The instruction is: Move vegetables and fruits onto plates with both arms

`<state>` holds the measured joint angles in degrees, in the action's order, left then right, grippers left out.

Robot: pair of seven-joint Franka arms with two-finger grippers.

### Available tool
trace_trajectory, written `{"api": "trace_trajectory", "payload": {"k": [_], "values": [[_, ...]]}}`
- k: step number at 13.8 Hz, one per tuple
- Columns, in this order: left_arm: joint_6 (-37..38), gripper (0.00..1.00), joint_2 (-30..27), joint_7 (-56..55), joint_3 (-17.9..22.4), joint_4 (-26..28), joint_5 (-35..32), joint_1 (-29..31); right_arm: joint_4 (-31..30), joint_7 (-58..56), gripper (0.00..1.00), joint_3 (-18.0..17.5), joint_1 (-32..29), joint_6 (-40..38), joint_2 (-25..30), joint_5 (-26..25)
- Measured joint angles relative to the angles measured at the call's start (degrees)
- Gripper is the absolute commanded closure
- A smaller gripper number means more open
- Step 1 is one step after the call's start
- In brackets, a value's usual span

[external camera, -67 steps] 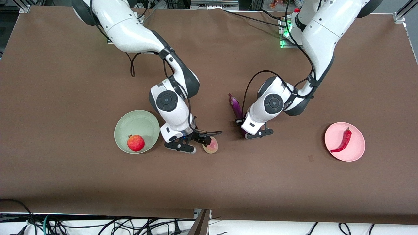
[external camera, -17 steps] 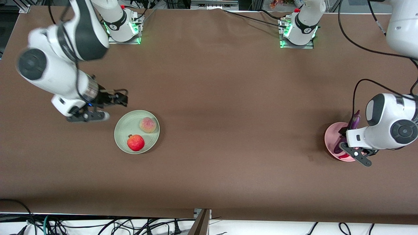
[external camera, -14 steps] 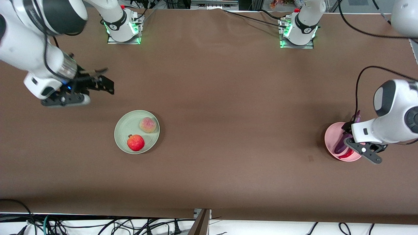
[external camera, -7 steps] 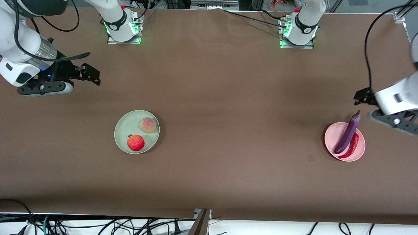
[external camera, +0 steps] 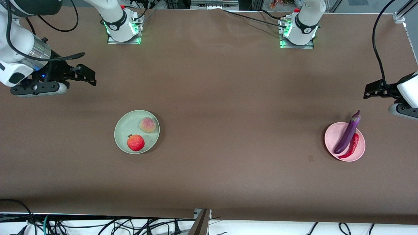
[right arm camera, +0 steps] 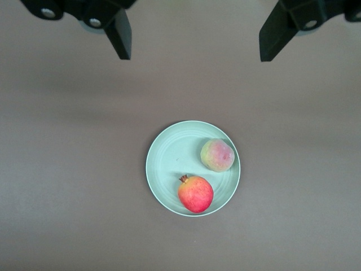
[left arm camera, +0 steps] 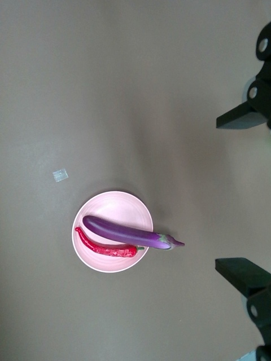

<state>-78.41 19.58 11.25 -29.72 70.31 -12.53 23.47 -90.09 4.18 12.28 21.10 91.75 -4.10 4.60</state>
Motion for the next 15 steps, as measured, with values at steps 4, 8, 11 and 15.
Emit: {"api": "trace_trajectory", "payload": {"k": [4, 8, 11, 15], "values": [[-8.7, 0.0, -6.5, -7.1, 15.1, 7.1, 3.8, -15.3, 0.4, 0.0, 0.0, -0.5, -1.0, -1.1, 0.0, -0.1], [-17.6, 0.0, -20.7, -7.8, 28.7, 23.8, 11.7, -23.0, 0.5, -0.1, 0.0, -10.3, -10.6, -1.5, 0.0, -0.1], [-14.9, 0.0, -23.8, -7.8, 29.2, 26.7, 11.9, -23.3, 0.8, -0.1, 0.0, -11.0, -11.2, -1.5, 0.0, -0.1], [-14.7, 0.0, -23.1, -7.9, 28.7, 26.9, 11.9, -24.2, 2.5, -0.1, 0.0, -11.0, -11.3, -2.9, 0.0, -0.7]]}}
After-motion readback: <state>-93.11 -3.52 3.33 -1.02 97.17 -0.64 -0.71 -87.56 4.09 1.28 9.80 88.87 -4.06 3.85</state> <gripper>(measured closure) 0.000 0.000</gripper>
